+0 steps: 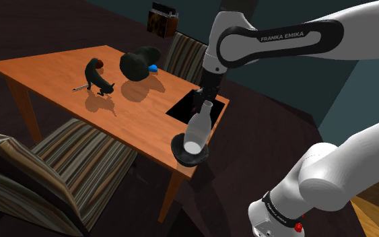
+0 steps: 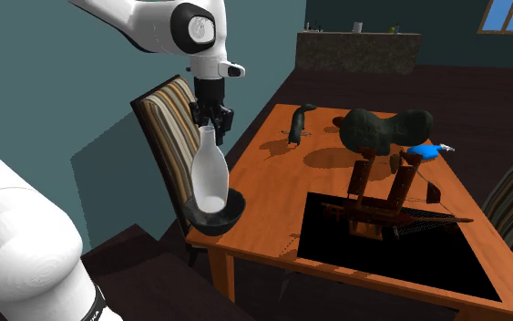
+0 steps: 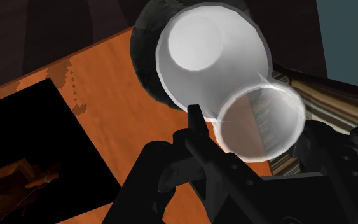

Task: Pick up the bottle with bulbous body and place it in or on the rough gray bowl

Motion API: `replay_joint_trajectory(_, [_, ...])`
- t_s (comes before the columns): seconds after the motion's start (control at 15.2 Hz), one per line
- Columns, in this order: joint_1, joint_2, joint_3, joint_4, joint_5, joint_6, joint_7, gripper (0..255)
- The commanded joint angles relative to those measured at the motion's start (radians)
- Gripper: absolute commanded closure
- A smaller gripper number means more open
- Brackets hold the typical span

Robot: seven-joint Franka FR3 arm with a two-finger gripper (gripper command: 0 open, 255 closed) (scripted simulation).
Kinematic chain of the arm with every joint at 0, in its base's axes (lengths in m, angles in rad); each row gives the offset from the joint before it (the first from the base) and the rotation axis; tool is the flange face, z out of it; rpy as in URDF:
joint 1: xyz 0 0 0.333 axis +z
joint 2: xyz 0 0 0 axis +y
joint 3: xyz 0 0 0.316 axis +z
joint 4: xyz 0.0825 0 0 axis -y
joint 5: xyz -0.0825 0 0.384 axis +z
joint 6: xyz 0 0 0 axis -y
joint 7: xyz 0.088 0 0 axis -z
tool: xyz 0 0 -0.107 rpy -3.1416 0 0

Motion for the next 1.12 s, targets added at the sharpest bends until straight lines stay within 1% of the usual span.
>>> replay_joint_trajectory(0.0, [0.0,0.0,0.0,0.0,0.0,0.0,0.0,0])
replay_joint_trajectory(0.33, [0.0,0.0,0.0,0.0,0.0,0.0,0.0,0])
replay_joint_trajectory(0.59, [-0.001,-0.019,-0.002,0.111,-0.001,-0.13,0.0,0])
replay_joint_trajectory(1.06, [-0.001,-0.019,-0.002,0.111,-0.001,-0.13,0.0,0])
